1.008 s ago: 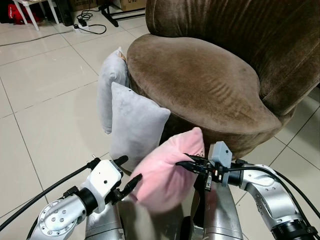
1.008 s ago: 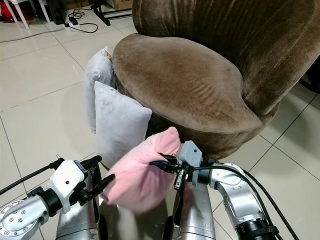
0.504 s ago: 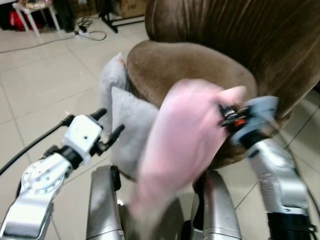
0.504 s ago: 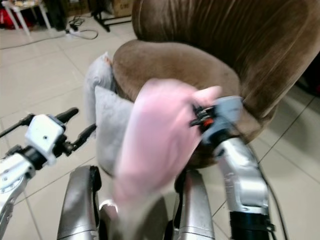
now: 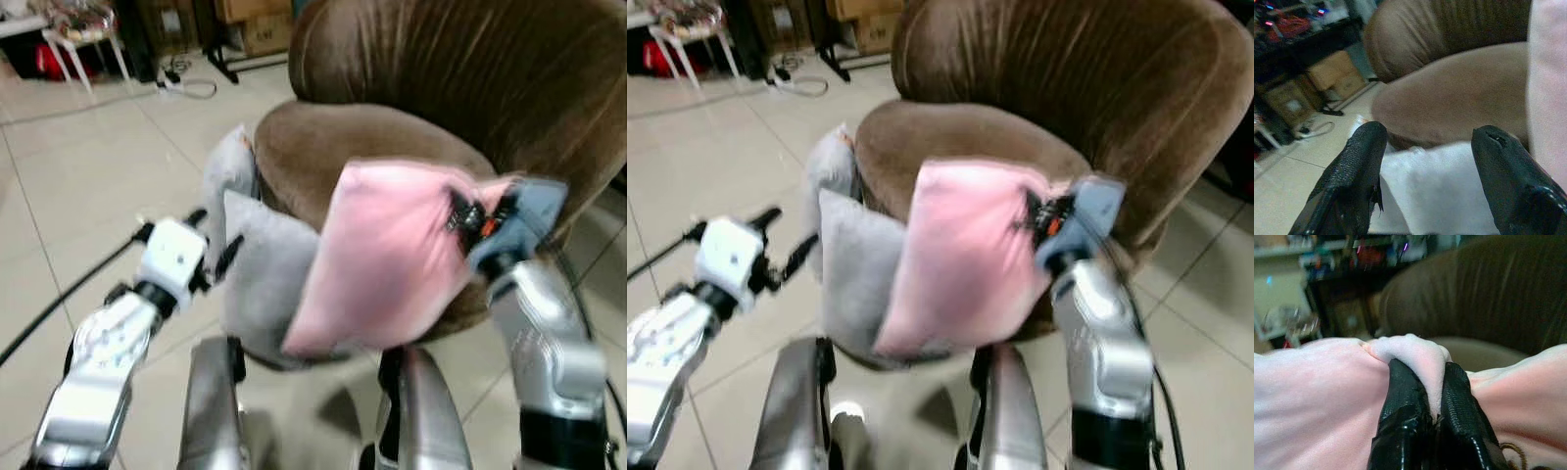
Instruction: Move the pillow to the sofa from floor
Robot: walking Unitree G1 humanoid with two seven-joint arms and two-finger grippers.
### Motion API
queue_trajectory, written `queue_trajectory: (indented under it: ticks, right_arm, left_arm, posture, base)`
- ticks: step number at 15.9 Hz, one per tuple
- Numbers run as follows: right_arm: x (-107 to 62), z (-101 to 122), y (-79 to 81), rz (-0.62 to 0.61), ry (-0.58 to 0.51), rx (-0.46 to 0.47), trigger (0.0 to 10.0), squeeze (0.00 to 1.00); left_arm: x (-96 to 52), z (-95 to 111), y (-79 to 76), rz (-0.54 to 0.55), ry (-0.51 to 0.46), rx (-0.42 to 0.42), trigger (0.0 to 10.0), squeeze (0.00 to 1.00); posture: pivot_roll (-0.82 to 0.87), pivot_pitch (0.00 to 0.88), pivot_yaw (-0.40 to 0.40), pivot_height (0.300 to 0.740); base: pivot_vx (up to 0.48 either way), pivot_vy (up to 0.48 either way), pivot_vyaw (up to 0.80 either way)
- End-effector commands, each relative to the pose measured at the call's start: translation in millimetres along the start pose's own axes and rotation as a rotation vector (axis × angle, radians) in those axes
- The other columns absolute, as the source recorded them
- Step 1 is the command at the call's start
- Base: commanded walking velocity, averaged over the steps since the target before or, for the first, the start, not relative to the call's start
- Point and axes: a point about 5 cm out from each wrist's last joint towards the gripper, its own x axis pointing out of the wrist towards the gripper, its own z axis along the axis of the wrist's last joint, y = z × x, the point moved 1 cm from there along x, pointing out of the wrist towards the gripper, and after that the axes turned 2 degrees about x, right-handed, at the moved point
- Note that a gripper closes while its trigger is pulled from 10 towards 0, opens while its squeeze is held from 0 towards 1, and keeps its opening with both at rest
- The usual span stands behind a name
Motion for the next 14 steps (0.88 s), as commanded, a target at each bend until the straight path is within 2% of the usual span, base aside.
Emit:
queue_trajectory:
  ticks: [1, 6, 10, 14]
  right_arm:
    - [3.7, 26.5, -0.6, -0.029, -0.109, 0.025, 10.0, 0.0]
    - [15.9, 52.2, 2.0, -0.053, -0.177, 0.049, 10.0, 0.0]
    - [22.5, 42.7, 0.5, -0.122, -0.156, 0.066, 10.0, 0.0]
    - [22.5, 42.7, 0.5, -0.122, -0.156, 0.066, 10.0, 0.0]
  left_arm:
    - [3.4, 2.6, 2.7, 0.025, -0.009, 0.012, 10.0, 0.0]
    - [4.8, 8.4, 5.9, 0.067, -0.037, 0.014, 10.0, 0.0]
    - [6.4, 6.8, -0.6, 0.057, -0.023, 0.013, 10.0, 0.0]
    - [6.4, 6.8, -0.6, 0.057, -0.023, 0.013, 10.0, 0.0]
  posture:
    - [0.02, 0.0, -0.026, 0.526]
    - [0.04, 0.0, -0.046, 0.561]
    - [0.03, 0.0, -0.035, 0.586]
    - [0.03, 0.0, -0.035, 0.586]
  base:
    - [0.0, 0.0, 0.0]
    - [0.0, 0.0, 0.0]
    - [0.0, 0.0, 0.0]
    - [0.0, 0.0, 0.0]
